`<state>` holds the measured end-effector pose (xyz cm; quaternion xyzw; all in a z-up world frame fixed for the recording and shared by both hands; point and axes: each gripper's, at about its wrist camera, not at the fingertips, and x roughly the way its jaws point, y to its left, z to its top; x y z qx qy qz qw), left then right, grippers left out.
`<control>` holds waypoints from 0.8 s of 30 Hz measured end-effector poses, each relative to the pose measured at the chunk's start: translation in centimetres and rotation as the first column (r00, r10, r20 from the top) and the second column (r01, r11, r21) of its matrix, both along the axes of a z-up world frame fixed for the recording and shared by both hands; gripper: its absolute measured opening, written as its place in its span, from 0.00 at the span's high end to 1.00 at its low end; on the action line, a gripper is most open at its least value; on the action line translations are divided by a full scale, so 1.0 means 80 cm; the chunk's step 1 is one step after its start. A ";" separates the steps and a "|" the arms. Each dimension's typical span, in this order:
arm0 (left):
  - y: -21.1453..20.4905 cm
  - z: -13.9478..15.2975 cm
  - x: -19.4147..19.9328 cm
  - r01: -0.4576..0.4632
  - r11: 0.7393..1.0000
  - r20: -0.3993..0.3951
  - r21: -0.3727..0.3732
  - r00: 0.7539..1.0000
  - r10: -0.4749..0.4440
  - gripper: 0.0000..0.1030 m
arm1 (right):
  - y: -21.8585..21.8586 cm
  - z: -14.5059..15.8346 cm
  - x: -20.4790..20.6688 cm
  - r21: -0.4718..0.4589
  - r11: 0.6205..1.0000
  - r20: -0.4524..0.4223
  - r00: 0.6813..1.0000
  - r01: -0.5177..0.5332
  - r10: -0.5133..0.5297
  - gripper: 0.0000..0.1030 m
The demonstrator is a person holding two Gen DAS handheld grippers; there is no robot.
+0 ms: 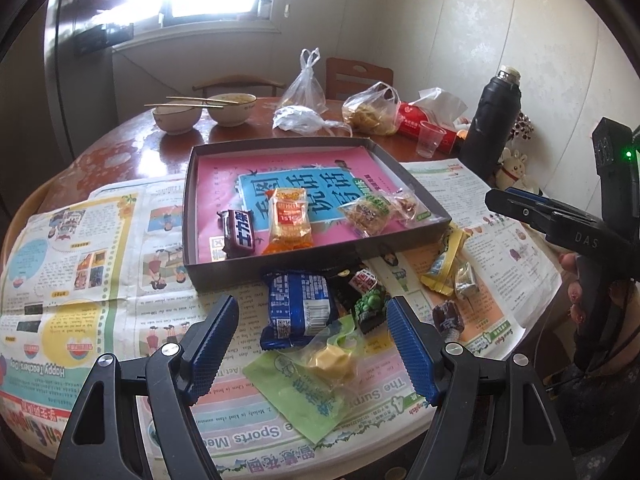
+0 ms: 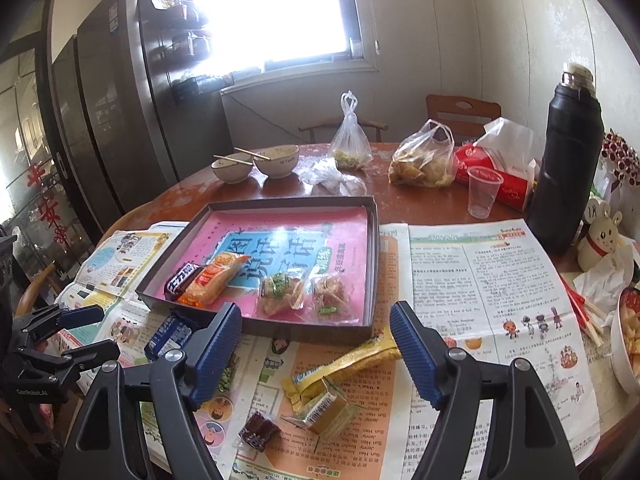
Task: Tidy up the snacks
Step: 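Move the right tool toward the gold wafer bar while the left tool approaches the green-wrapped yellow packet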
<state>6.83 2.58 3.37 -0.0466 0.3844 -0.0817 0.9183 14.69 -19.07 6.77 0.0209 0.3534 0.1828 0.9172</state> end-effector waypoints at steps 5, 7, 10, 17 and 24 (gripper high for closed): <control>-0.010 -0.011 -0.003 0.018 0.999 -0.021 0.040 1.000 -0.017 0.25 | -0.009 -0.010 0.000 0.020 1.000 -0.031 1.000 0.006 -0.005 0.26; -0.014 -0.018 -0.003 0.027 0.998 -0.035 0.063 0.999 -0.025 0.25 | -0.010 -0.013 0.000 0.027 1.000 -0.041 0.999 0.004 -0.003 0.26; -0.017 -0.028 -0.004 0.035 0.997 -0.059 0.074 0.998 -0.031 0.25 | -0.012 -0.017 0.000 0.036 0.999 -0.052 0.999 0.001 0.001 0.26; -0.030 -0.042 -0.003 0.068 0.993 -0.088 0.096 0.994 -0.059 0.25 | -0.023 -0.035 0.005 0.073 0.997 -0.125 0.992 0.010 -0.001 0.26; -0.036 -0.052 0.001 0.073 0.990 -0.106 0.119 0.993 -0.060 0.25 | -0.038 -0.064 0.020 0.126 0.991 -0.240 0.971 0.044 -0.012 0.26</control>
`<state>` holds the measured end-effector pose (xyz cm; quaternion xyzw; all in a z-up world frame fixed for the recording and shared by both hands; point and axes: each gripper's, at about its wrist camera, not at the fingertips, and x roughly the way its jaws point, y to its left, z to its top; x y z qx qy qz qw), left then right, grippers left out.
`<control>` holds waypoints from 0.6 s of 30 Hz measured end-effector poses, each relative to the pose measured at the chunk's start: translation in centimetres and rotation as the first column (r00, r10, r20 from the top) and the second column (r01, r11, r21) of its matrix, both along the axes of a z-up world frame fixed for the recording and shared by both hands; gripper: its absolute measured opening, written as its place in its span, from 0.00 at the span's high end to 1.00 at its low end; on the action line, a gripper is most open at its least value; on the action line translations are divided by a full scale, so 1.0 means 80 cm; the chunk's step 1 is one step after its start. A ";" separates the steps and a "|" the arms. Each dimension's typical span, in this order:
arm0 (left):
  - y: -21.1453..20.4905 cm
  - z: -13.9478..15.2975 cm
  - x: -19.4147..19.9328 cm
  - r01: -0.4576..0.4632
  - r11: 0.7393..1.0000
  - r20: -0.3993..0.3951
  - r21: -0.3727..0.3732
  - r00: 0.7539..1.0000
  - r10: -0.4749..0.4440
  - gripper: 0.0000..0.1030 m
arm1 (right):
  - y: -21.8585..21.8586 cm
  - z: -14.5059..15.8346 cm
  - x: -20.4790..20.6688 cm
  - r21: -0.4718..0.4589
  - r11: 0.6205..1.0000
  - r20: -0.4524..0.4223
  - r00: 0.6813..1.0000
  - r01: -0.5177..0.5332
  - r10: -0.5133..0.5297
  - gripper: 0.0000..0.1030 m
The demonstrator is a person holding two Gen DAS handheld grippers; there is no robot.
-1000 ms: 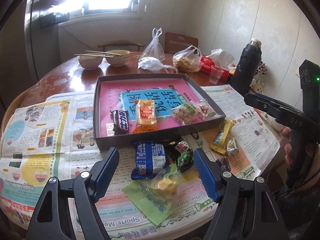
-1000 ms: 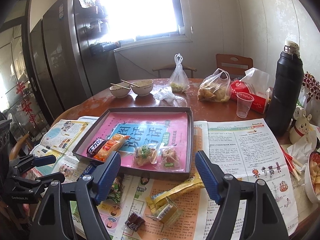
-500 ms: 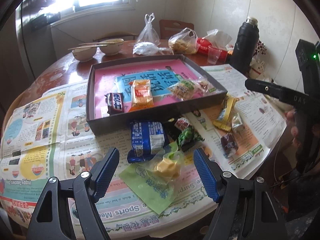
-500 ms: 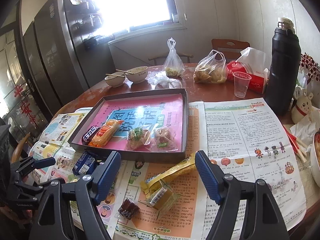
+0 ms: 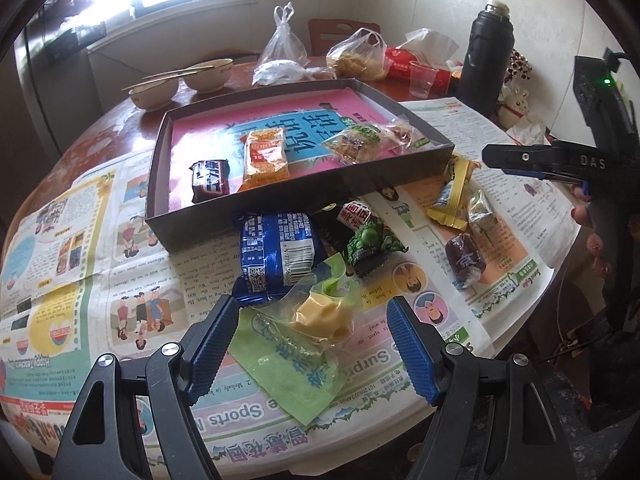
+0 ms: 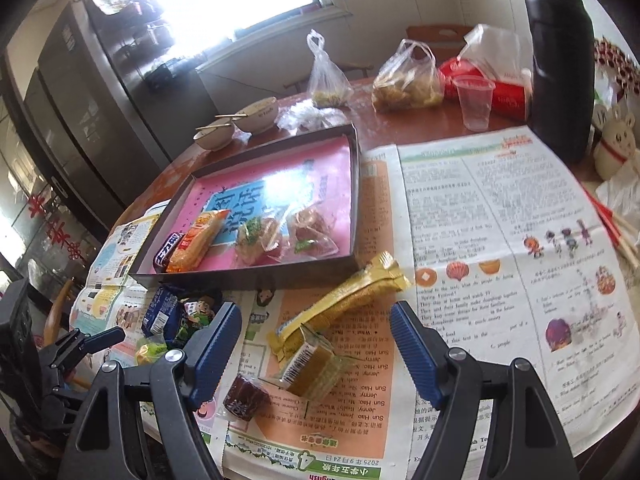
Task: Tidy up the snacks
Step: 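Move the right tool toward the gold wafer bar while the left tool approaches the green-wrapped yellow packet, then grasp the gold wafer bar with the right tool while the left tool grasps the green-wrapped packet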
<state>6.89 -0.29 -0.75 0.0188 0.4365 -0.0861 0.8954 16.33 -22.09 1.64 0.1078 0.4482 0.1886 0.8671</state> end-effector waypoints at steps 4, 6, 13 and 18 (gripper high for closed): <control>-0.003 -0.006 0.004 0.003 1.000 -0.011 0.007 1.000 -0.003 0.25 | -0.007 -0.025 0.015 0.046 0.999 -0.080 0.997 0.015 -0.011 0.26; -0.004 -0.009 0.006 0.003 1.000 -0.015 0.012 1.000 -0.002 0.25 | -0.008 -0.034 0.022 0.061 0.998 -0.104 0.994 0.022 -0.016 0.26; -0.005 -0.017 0.013 -0.007 1.000 -0.029 0.014 1.000 0.007 0.25 | 0.003 -0.049 0.042 0.084 0.996 -0.123 0.992 0.003 0.007 0.27; -0.006 -0.021 0.015 -0.007 1.000 -0.036 0.016 0.999 0.007 0.25 | 0.013 -0.055 0.050 0.104 0.995 -0.125 0.992 -0.003 0.016 0.36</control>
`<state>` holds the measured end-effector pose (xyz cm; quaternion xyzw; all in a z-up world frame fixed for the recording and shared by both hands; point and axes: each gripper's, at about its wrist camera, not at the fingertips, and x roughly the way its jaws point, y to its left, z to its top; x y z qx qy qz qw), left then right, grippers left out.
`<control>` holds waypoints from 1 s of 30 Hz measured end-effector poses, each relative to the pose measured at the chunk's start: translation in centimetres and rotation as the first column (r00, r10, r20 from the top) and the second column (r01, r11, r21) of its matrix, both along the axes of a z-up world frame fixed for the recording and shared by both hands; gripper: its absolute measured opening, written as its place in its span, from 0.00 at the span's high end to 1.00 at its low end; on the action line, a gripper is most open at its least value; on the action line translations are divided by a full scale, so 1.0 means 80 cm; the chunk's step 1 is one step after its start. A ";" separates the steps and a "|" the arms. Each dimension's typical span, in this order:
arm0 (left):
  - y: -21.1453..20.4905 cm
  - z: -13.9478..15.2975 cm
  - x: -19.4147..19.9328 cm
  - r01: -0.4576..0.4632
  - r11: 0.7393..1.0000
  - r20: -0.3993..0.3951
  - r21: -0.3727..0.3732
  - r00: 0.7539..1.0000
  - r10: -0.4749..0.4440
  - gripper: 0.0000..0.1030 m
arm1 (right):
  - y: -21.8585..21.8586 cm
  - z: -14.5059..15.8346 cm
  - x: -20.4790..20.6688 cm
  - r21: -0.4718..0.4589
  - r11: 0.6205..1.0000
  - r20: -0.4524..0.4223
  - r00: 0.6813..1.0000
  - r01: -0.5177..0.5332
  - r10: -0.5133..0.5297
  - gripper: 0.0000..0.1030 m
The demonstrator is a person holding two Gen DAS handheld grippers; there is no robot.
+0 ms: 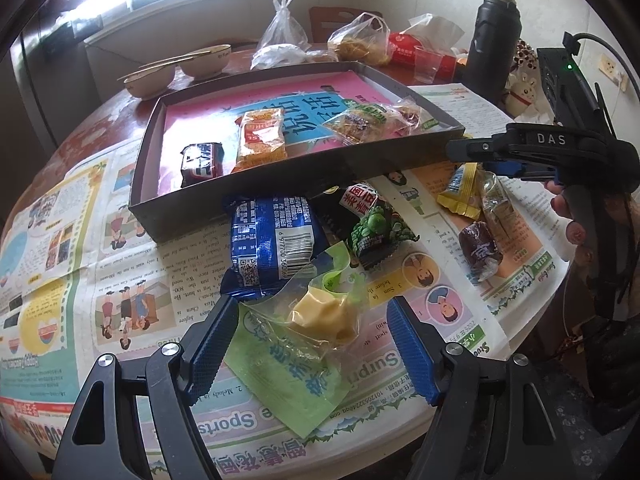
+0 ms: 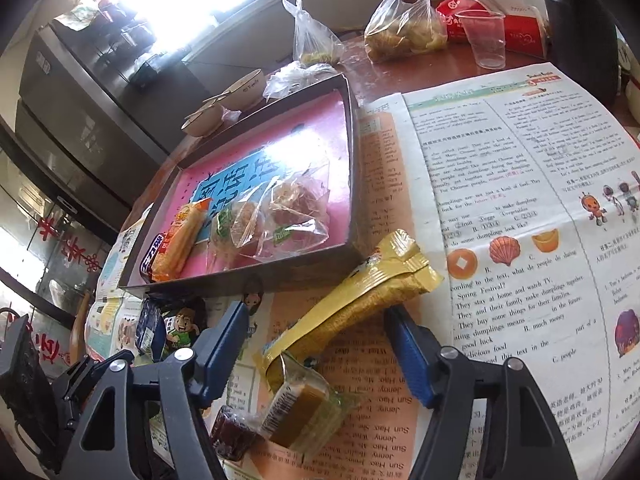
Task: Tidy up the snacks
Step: 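Grasp the gold wafer bar with the right tool while the left tool grasps the green-wrapped packet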
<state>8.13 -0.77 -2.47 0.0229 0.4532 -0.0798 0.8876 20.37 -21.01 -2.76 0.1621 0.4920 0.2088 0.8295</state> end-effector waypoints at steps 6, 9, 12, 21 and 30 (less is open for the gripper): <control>0.002 -0.005 0.003 -0.016 1.000 -0.008 -0.009 1.000 0.016 0.25 | -0.002 -0.007 0.007 0.045 0.999 0.001 1.000 0.024 -0.025 0.62; 0.002 -0.008 0.004 -0.021 0.999 -0.014 -0.025 1.000 0.020 0.24 | -0.005 -0.011 0.007 0.083 0.996 -0.002 1.000 0.022 -0.022 0.71; 0.003 -0.011 0.006 -0.023 0.999 -0.023 -0.041 0.999 0.022 0.28 | -0.008 -0.004 0.003 0.092 0.996 0.026 0.999 0.017 -0.019 0.77; 0.008 -0.011 0.006 -0.025 0.996 -0.020 -0.081 1.000 0.024 0.40 | 0.016 0.037 -0.016 0.070 0.997 0.138 0.990 -0.042 0.032 0.84; 0.018 -0.003 0.000 -0.019 0.990 -0.020 -0.139 1.000 0.016 0.51 | 0.046 0.069 -0.021 0.008 0.997 0.234 0.970 -0.075 0.071 0.85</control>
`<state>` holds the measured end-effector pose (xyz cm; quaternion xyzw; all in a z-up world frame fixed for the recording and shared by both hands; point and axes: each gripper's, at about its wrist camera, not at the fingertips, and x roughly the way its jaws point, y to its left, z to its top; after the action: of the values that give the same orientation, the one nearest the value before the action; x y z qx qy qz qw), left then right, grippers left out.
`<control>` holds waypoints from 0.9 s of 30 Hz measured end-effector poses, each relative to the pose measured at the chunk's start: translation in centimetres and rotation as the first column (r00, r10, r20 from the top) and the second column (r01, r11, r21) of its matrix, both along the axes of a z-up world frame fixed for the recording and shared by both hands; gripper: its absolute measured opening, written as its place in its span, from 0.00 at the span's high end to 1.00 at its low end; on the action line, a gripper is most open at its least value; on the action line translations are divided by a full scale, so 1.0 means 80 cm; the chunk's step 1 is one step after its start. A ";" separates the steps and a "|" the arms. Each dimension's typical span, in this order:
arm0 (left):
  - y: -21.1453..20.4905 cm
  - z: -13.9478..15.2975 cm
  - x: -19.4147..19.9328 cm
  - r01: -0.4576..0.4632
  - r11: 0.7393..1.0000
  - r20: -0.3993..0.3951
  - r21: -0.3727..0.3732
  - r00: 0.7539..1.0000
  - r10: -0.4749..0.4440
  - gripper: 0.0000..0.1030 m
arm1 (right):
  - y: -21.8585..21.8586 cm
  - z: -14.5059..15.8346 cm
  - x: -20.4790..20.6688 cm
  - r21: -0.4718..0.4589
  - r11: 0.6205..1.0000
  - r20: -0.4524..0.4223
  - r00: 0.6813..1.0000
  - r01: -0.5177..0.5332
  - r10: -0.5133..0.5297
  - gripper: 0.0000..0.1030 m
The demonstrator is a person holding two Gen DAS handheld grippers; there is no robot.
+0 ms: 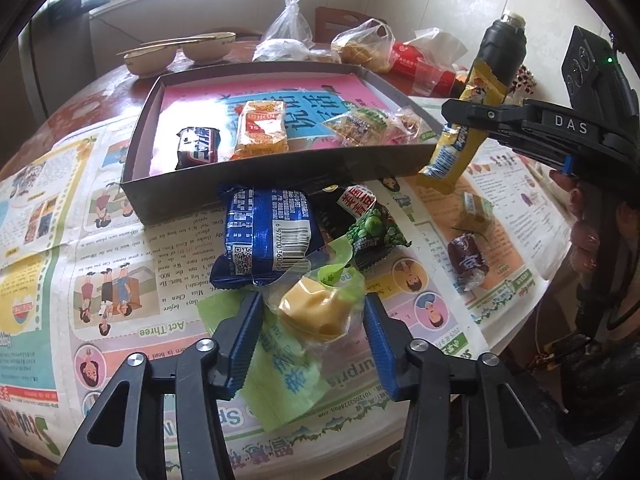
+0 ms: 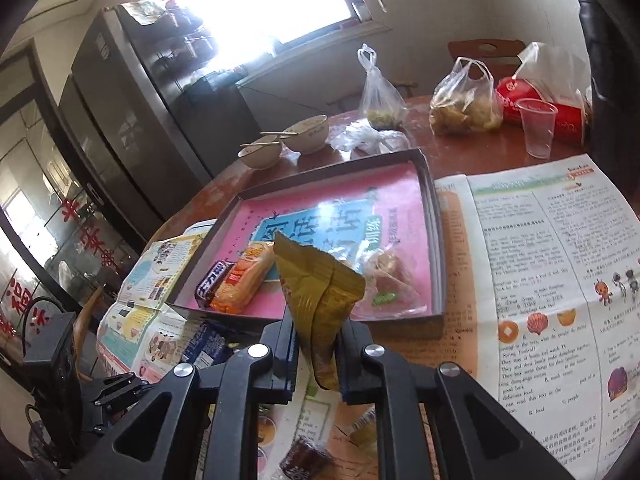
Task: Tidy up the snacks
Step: 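Grasp the gold wafer bar with the right tool while the left tool grasps the green-wrapped packet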
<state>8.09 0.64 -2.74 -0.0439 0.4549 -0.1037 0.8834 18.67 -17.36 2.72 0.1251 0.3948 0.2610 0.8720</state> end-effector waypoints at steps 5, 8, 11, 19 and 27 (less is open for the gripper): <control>0.004 0.006 -0.004 0.001 1.000 0.003 -0.023 1.000 -0.001 0.54 | 0.005 0.016 -0.003 0.002 1.000 0.036 0.999 -0.003 0.003 0.85; 0.005 0.010 -0.006 0.005 1.000 0.008 -0.030 1.000 -0.005 0.54 | 0.006 0.024 -0.004 0.011 1.000 0.049 0.999 -0.004 0.004 0.85; 0.005 0.015 -0.009 0.007 0.999 0.015 -0.037 1.000 -0.007 0.55 | 0.010 0.031 -0.004 0.012 1.000 0.066 0.998 -0.003 0.002 0.85; 0.017 0.037 -0.018 -0.007 0.998 0.040 -0.062 0.999 0.010 0.55 | 0.022 0.038 -0.003 0.033 0.999 0.080 0.997 -0.026 0.023 0.85; 0.031 0.061 -0.014 -0.055 0.997 0.087 -0.052 0.994 0.059 0.56 | 0.019 0.047 -0.001 0.065 0.998 0.105 0.994 -0.016 0.009 0.85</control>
<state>6.95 3.13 2.10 -0.0739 0.4113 -0.0914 0.9039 18.58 -15.85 6.45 0.1375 0.3404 0.2857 0.8852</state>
